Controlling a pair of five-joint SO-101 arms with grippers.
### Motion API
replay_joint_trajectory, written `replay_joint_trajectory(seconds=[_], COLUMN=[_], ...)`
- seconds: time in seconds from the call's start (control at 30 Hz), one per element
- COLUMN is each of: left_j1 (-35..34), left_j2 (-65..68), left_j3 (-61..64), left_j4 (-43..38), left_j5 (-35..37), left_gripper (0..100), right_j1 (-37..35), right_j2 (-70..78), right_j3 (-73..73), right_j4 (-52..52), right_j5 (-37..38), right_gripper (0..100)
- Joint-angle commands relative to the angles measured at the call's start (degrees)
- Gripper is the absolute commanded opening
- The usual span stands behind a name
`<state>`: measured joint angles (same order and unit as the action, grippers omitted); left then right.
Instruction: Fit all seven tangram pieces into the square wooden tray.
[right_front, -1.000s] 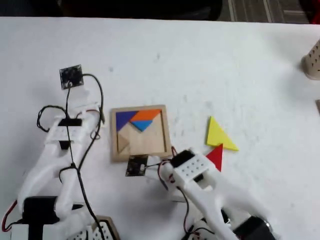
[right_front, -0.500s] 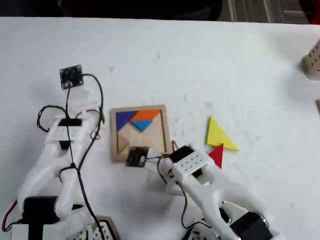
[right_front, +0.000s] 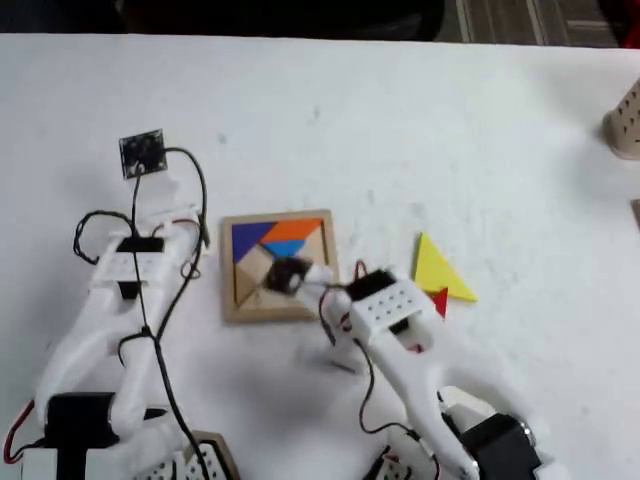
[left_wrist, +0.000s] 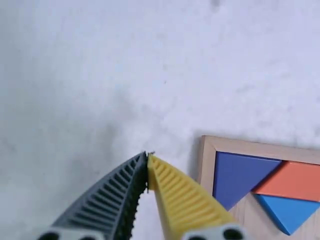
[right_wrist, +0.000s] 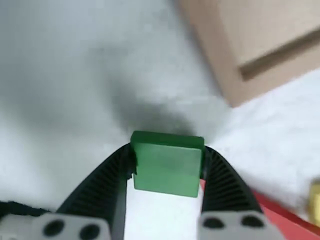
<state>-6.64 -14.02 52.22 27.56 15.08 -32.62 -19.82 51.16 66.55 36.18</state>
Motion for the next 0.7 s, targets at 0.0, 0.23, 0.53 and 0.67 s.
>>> replay_joint_trajectory(seconds=[0.0, 0.23, 0.53, 0.67], left_j1=[-0.7, -2.4, -3.9, -4.3], left_j2=[-2.1, -2.2, -2.2, -2.2], left_j3=[-3.3, -3.4, -3.4, -3.4], left_j4=[-1.8, -3.4, -4.6, -4.6], left_j5=[-0.1, -0.1, -0.1, -0.1], left_gripper=[2, 2, 2, 2], right_j1=[0.8, -0.5, -8.7, -10.3], right_j2=[-0.5, -0.4, 13.8, 24.7], right_j3=[-11.5, -24.0, -30.3, -38.5], right_j4=[6.0, 5.1, -9.1, -11.2], right_j5=[-6.6, -15.6, -19.0, -18.5], right_gripper=[2.9, 3.1, 3.2, 3.2])
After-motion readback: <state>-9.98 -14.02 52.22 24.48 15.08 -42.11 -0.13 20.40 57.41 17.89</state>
